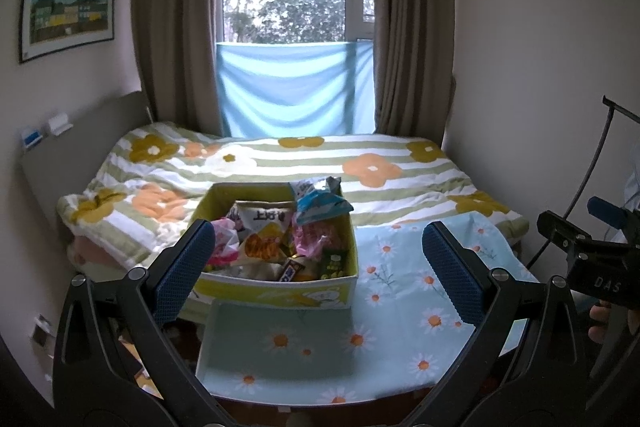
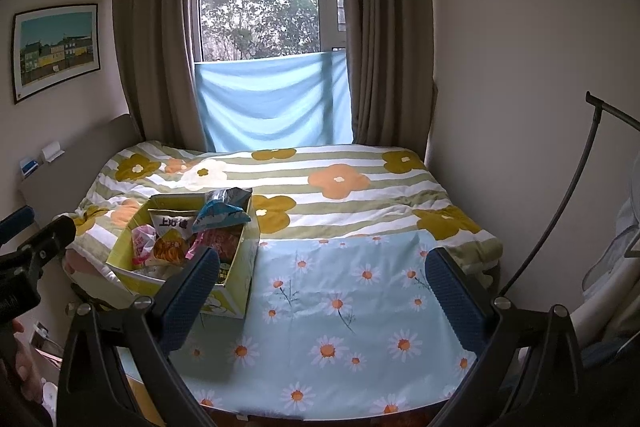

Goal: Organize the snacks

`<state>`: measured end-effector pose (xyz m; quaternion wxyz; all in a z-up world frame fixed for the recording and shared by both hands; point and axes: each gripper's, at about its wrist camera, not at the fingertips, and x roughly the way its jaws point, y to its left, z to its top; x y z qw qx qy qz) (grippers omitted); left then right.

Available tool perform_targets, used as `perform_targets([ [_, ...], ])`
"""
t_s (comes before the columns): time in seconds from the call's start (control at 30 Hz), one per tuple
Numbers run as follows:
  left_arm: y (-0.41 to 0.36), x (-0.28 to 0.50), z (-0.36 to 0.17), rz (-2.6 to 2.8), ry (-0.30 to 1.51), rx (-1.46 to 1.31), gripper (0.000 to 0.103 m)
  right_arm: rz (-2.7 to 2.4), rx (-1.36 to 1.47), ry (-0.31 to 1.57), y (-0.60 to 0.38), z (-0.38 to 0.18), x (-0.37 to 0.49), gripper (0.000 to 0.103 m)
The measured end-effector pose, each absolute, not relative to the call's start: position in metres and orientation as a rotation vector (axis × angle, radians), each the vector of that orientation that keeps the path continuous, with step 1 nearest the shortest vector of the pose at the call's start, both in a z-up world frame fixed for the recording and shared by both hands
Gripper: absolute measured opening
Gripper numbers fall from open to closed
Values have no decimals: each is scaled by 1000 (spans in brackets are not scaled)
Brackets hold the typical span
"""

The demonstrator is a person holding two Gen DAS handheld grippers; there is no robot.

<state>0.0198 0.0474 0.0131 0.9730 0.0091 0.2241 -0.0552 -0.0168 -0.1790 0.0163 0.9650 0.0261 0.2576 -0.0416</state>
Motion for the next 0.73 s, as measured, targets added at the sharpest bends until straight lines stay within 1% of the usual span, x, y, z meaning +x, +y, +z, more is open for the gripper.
perform_targets([
  [0.73,64,34,3,-76,470,6,103,-91,49,564,-166,7,-3,102],
])
